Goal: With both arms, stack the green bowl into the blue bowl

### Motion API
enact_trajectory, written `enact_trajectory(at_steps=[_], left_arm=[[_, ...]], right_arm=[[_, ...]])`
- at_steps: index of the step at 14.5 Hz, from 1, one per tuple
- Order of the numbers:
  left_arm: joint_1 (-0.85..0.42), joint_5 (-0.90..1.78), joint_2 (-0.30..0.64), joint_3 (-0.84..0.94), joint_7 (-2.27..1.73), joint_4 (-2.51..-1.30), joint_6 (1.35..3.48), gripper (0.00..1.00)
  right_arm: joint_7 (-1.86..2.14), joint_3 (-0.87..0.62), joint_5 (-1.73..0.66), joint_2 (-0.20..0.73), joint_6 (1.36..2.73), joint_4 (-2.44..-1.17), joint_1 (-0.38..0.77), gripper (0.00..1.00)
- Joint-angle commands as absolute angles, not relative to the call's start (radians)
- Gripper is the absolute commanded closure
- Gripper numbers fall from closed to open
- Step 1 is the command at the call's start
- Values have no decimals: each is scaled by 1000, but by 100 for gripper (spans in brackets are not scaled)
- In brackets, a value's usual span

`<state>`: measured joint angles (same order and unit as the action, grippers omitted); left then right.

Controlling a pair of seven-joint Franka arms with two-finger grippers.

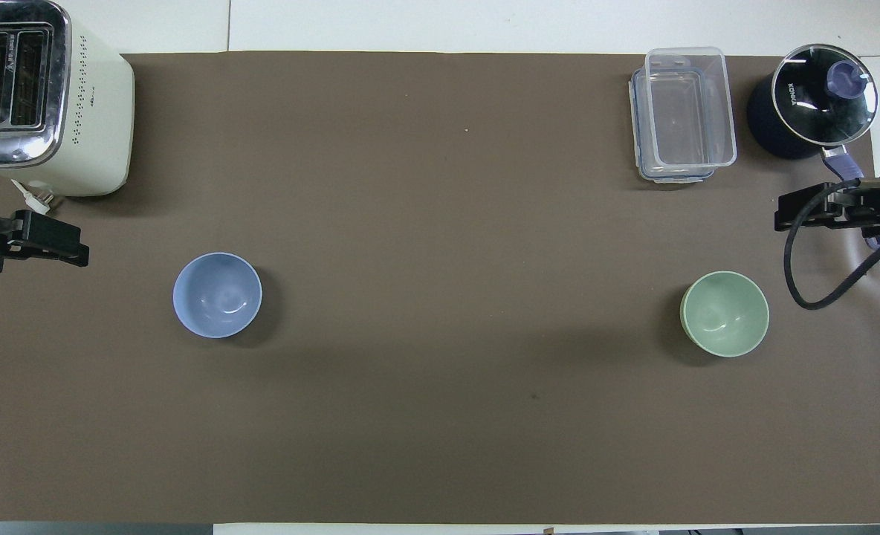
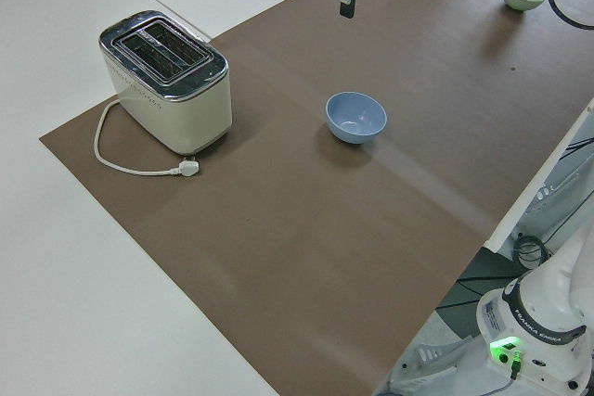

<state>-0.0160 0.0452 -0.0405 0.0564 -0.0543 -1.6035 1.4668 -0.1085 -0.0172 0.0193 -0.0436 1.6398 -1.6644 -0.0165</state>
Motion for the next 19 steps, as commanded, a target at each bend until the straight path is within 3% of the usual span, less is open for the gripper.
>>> enact_trajectory(at_steps=[1,9,13,16,19], left_arm=[[-6,66,-51,57,-64,-1611,1450,0],[-6,64,-55,57,-52,-1615,1457,0],[-5,64,-63,57,-60,-1637,1465,0],[-5,63,-118,55,-51,-1779,1621,0],[-8,63,-121,57,-35,-1958,1817,0]], right_arm=[[-127,-21,28,-44,1621,-1660,-17,0],[-82,-18,15,-95,1666,-1781,-31,0],[-15,-9,2,-219,1898,-2076,-101,0],[-6,-8,2,-307,2063,-2283,-153,0],[52,-8,2,-308,2117,-2365,-198,0]])
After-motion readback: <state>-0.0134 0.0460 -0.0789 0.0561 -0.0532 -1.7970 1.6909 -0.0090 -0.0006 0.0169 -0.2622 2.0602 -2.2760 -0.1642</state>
